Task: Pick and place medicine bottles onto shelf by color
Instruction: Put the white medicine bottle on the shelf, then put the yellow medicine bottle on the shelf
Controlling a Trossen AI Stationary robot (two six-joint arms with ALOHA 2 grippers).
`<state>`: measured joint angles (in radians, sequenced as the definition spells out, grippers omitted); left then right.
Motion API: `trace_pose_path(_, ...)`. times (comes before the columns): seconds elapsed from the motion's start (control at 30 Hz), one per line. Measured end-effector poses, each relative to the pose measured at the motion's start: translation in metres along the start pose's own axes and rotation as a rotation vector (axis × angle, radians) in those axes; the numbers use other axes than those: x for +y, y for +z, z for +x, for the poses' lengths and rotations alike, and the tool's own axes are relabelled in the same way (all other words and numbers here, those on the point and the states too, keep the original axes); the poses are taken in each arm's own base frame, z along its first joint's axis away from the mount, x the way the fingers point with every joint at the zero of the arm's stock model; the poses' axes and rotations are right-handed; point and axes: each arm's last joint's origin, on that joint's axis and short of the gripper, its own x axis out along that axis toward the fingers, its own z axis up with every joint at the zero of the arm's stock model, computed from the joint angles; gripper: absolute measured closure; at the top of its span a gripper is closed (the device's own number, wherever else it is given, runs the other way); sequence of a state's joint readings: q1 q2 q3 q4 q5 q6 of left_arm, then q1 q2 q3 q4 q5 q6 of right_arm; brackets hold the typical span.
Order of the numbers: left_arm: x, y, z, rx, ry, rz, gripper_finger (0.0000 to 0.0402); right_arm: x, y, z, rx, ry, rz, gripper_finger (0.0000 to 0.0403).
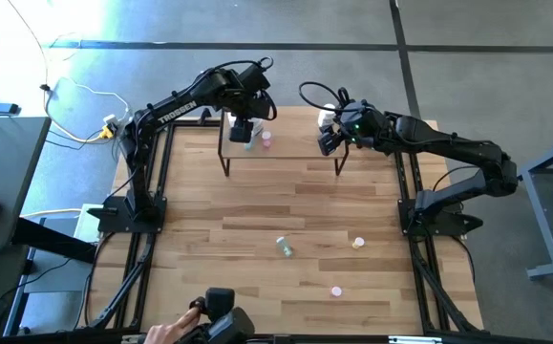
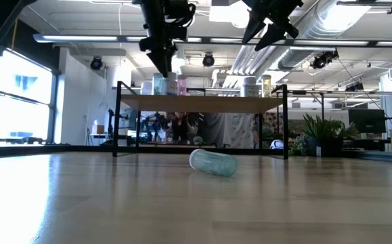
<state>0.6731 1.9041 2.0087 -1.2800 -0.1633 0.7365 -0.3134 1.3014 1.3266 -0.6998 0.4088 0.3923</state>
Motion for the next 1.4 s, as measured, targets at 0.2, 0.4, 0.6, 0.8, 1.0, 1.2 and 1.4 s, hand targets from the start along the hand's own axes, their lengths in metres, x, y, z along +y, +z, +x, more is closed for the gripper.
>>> trace_pose_path(0.2, 0.001, 0.000, 0.000, 0.015, 0.024, -0.002, 0.0188, 0.000, 0.000, 0.000, 0.000, 0.001, 0.000, 0.0162)
trace_pose_path(0.4, 0.005, 0.003, 0.000, -0.010, 0.071, -0.011, 0.0188, 0.000, 0.000, 0.000, 0.000, 0.001, 0.000, 0.0162)
trace_pose_path(0.6, 0.006, 0.003, 0.000, 0.014, 0.106, -0.013, 0.0188, 0.000, 0.000, 0.000, 0.000, 0.001, 0.000, 0.0162)
trace_pose_path(0.8, 0.004, 0.003, -0.003, 0.016, 0.109, -0.010, 0.0188, 0.000, 0.000, 0.000, 0.003, 0.008, 0.000, 0.0162)
trace_pose_path(1.0, 0.006, 0.007, -0.018, -0.016, 0.145, -0.047, 0.0188, 0.001, -0.001, 0.000, 0.020, 0.045, 0.052, 0.0162)
trace_pose_path(1.2, 0.010, 0.005, -0.038, -0.043, 0.171, -0.127, 0.0188, 0.004, -0.006, -0.001, 0.118, 0.143, 0.149, 0.0162)
trace_pose_path(1.4, 0.005, 0.000, -0.058, -0.151, 0.093, -0.232, 0.0188, 0.015, -0.018, -0.008, 0.221, 0.187, 0.163, 0.0162)
